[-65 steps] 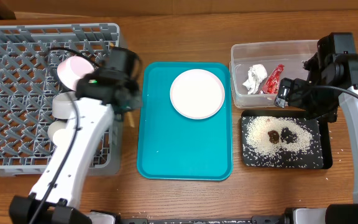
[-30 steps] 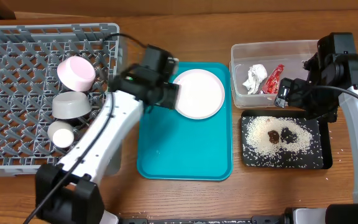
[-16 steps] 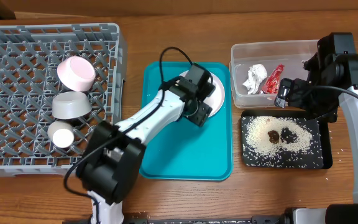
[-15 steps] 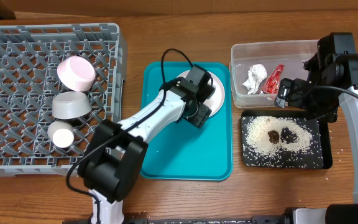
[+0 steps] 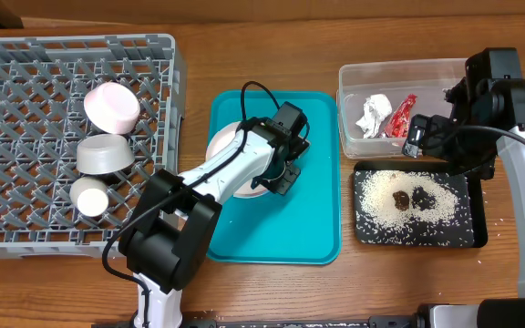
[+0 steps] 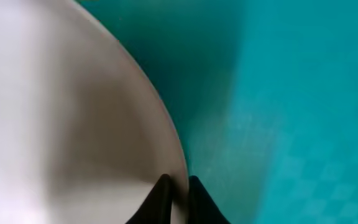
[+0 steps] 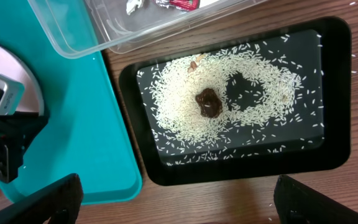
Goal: Sort waste into correct bins and load items into the dishwasher
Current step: 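Grasp the white plate on the teal tray with the left gripper, then stand the white plate upright in the dish rack with the left gripper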
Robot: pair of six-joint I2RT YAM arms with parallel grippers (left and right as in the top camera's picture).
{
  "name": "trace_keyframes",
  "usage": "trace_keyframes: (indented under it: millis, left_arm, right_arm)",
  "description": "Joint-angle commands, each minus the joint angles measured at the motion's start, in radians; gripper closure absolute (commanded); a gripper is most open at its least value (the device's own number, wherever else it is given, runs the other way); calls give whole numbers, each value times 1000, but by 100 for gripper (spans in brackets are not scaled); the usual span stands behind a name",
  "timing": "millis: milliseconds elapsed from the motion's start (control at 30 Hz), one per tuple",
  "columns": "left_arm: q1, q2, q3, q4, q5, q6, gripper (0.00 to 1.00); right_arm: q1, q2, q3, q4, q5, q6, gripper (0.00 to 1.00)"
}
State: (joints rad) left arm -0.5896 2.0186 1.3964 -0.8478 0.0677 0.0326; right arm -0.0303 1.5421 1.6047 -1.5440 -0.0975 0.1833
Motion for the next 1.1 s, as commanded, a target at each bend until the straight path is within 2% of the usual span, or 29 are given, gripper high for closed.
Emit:
trace_keyframes:
  millis: [0,300,500,633,833,1067]
  left_arm:
    - [-1,12,51,-32,3,-17,96]
    - [35,-71,328,-200,-24,-83,96]
    - [150,-197,409,-233,-13,-129,96]
    - [285,-257,409,-241,132,-117,96]
    - [509,-264,409,-265,498,4,96]
    - [713,-213,407,-294,720,92,96]
  right_arm:
    - [2,-3,19,4,-1,2,0]
    - [2,-3,19,0,-1,2,0]
    - [2,-3,19,-7,-1,2,0]
    - [2,-3,19,-7,-1,2,0]
    - [2,-3,19,-6,0,2,0]
    - [2,-3,19,-6,-1,2,0]
